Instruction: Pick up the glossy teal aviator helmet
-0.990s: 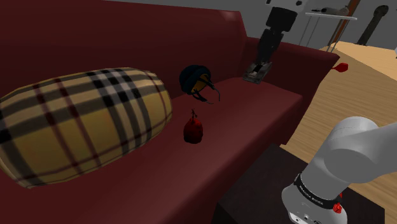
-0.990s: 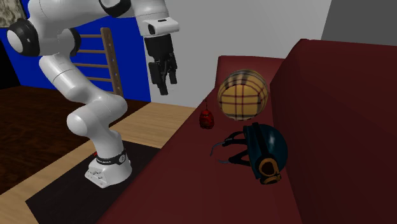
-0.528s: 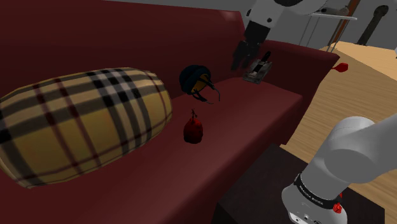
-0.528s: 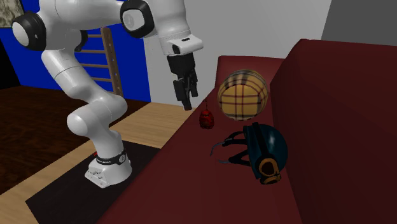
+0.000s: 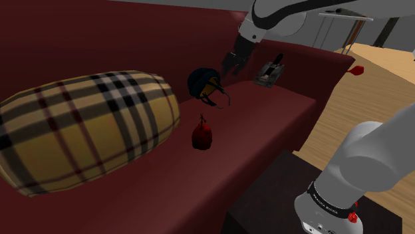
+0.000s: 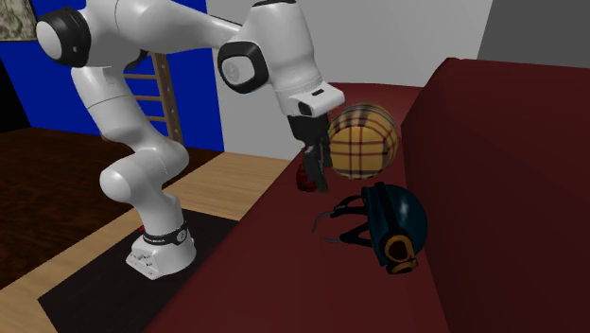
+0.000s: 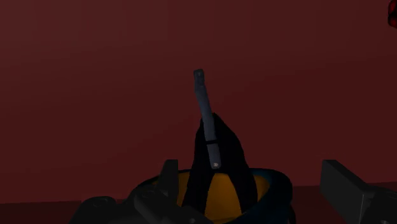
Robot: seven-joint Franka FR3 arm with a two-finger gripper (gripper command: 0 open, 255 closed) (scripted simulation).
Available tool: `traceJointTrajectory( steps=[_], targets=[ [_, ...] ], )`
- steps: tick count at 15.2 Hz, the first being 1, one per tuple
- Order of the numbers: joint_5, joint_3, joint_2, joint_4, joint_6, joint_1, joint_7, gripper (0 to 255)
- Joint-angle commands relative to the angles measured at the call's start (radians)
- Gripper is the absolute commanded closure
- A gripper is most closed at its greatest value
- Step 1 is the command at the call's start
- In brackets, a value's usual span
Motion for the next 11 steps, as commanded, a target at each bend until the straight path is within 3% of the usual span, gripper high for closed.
traceJointTrajectory(
  steps=[1,4,11],
  targets=[
    [0.019,-0.002,0.061,0.018,0.068,0.007,-0.007,0],
    [0.042,-0.006,0.131,0.05,0.129,0.013,-0.019,0],
    [0.066,-0.008,0.162,-0.022,0.23,0.02,-0.049,0]
  ],
)
